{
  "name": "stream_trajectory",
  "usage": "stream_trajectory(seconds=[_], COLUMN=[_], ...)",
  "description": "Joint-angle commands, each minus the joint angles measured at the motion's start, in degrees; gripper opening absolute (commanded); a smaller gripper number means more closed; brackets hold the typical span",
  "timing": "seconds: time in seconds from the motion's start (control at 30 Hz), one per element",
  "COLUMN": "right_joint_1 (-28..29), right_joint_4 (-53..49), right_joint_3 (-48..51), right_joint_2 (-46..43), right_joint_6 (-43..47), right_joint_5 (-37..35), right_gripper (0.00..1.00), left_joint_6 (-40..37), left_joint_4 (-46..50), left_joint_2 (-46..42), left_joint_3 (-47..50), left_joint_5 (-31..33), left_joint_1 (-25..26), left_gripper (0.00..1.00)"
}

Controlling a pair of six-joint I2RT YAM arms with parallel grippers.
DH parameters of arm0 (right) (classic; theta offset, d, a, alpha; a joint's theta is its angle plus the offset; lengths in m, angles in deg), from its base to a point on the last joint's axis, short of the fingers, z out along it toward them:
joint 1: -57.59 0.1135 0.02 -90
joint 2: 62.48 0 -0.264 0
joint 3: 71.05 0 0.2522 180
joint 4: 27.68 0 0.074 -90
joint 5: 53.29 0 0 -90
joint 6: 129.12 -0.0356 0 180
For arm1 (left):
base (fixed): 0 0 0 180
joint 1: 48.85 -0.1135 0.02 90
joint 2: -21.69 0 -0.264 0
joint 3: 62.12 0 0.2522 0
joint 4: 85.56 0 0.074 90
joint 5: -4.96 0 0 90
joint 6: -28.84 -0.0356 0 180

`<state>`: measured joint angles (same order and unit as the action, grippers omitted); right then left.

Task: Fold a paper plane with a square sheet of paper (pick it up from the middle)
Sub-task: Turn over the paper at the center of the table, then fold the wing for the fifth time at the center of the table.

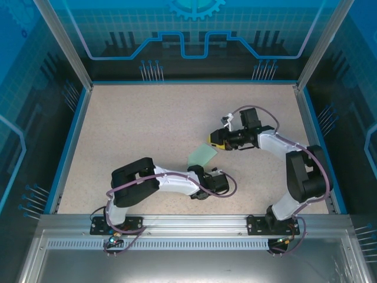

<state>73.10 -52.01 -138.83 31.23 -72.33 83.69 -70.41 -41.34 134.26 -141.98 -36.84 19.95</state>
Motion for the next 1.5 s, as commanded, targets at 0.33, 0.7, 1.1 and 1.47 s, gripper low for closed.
stream_trajectory(seconds=[0.33, 0.7, 1.1, 1.47], right_joint_1=[5.8, 7.4, 8.1, 8.2], right_joint_4=[-0.6, -4.1, -4.7, -4.7], right_joint_3=[0.6, 1.0, 1.9, 2.4], right_joint_2=[7.5, 9.5, 10.7, 10.3], right_joint_6=[2.8, 6.4, 7.0, 7.1], right_joint_5=[-5.8, -11.9, -14.3, -15.1], right_gripper=[0.38, 0.32, 0.25, 0.23], left_joint_6=[8.4, 24.4, 37.6, 39.4], left_joint_4=[6.9, 9.2, -8.8, -14.4], left_joint_2=[-13.4, -27.6, -26.6, -19.9], left_joint_3=[-2.8, -1.6, 13.0, 14.9], left_joint_5=[-23.3, -34.7, -47.3, -48.1], left_joint_1=[-1.0, -13.7, -22.0, -22.0], left_gripper=[0.78, 0.73, 0.49, 0.42])
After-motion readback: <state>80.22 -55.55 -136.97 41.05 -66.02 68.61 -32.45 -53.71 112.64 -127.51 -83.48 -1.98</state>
